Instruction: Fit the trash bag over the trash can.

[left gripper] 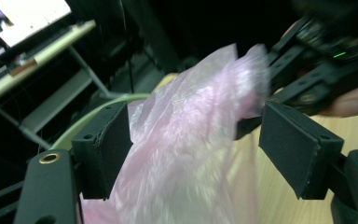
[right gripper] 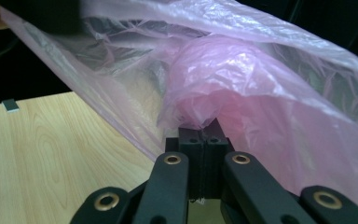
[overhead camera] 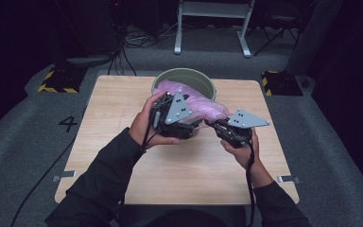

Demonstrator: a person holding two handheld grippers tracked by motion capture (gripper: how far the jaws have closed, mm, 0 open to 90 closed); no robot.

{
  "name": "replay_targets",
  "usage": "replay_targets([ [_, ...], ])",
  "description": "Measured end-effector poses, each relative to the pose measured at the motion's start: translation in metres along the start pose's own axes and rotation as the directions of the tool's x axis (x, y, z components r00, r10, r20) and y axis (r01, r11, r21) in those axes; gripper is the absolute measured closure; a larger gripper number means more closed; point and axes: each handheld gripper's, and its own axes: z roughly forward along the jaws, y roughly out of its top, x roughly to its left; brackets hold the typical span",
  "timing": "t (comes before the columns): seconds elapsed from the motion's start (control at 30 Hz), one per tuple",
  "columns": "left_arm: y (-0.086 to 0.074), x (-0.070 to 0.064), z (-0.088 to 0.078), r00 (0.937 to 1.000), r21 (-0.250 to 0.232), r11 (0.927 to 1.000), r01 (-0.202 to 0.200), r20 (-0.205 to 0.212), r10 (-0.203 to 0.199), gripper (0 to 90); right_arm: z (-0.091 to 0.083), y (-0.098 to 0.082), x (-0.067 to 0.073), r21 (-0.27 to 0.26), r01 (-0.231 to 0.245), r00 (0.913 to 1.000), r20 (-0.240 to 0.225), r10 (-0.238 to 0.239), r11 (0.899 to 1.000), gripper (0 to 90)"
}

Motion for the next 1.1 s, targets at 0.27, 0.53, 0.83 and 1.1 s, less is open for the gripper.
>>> replay_targets([
  [0.27,0.000,0.011,0.022,0.9948,0.107,0.9922,-0.064,-0.072,0.072,63.5,-0.002,0.000,0.001,0.008,0.011,0.9999,-0.005,-0.010,1.000,90.0],
  [0.53,-0.016,0.051,0.031,0.9892,0.146,0.9878,0.054,-0.143,-0.033,89.3,0.000,-0.006,0.002,0.011,-0.011,0.9995,-0.031,0.011,1.000,89.9],
  [0.83,-0.024,0.062,0.024,0.9811,0.056,0.9926,0.107,-0.168,-0.097,87.3,0.002,-0.011,0.008,0.007,-0.026,0.9990,-0.036,0.027,1.000,87.3],
  [1.1,-0.024,0.064,0.020,0.9691,0.025,0.9928,0.117,-0.222,-0.109,89.4,-0.001,-0.010,0.009,-0.003,-0.028,0.9989,-0.038,0.028,1.000,73.4],
])
